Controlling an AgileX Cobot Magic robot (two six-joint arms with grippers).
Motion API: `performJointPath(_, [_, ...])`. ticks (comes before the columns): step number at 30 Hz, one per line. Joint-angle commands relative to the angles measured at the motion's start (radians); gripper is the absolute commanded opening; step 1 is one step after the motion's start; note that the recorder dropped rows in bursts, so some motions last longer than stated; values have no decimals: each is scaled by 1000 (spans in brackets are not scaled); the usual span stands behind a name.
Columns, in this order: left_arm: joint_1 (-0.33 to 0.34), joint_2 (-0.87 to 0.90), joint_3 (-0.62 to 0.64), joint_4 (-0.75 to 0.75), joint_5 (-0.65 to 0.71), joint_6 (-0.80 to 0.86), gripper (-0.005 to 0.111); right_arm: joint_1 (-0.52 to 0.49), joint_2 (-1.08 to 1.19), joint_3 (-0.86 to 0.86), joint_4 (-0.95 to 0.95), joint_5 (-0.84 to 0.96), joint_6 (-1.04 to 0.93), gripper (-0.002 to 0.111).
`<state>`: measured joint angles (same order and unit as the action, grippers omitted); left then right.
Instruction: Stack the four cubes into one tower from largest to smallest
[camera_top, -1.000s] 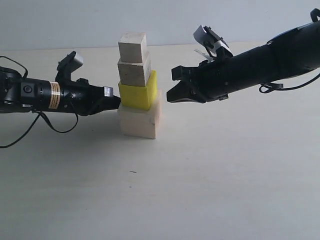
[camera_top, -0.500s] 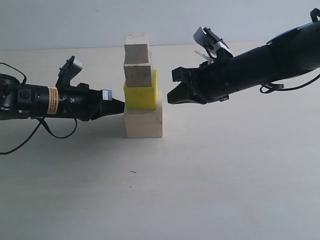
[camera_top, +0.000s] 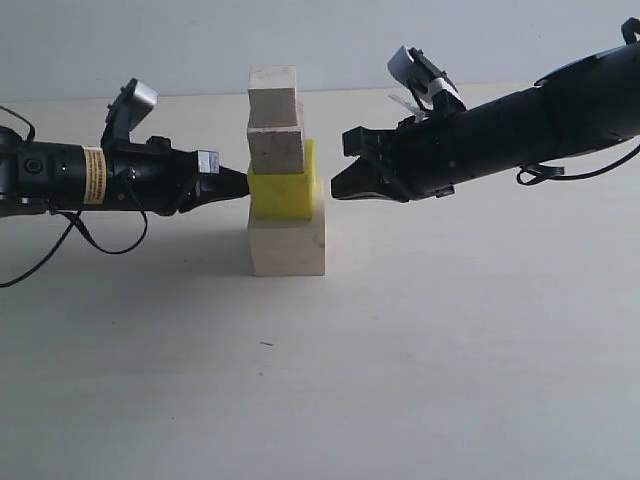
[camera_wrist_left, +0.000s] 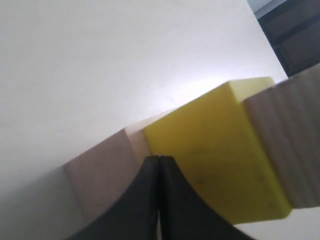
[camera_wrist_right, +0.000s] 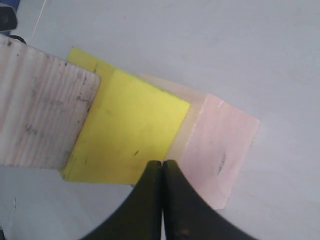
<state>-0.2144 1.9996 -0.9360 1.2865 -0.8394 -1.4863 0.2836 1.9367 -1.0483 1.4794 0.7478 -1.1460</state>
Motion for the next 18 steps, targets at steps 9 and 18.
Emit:
performJointPath(9, [-4,-50,22,45,22,-62,0,1,1,-6,9,6,-13,0])
performJointPath(18, [-4,-50,39,36,-11,-36,0,1,1,-6,11,8,-13,0])
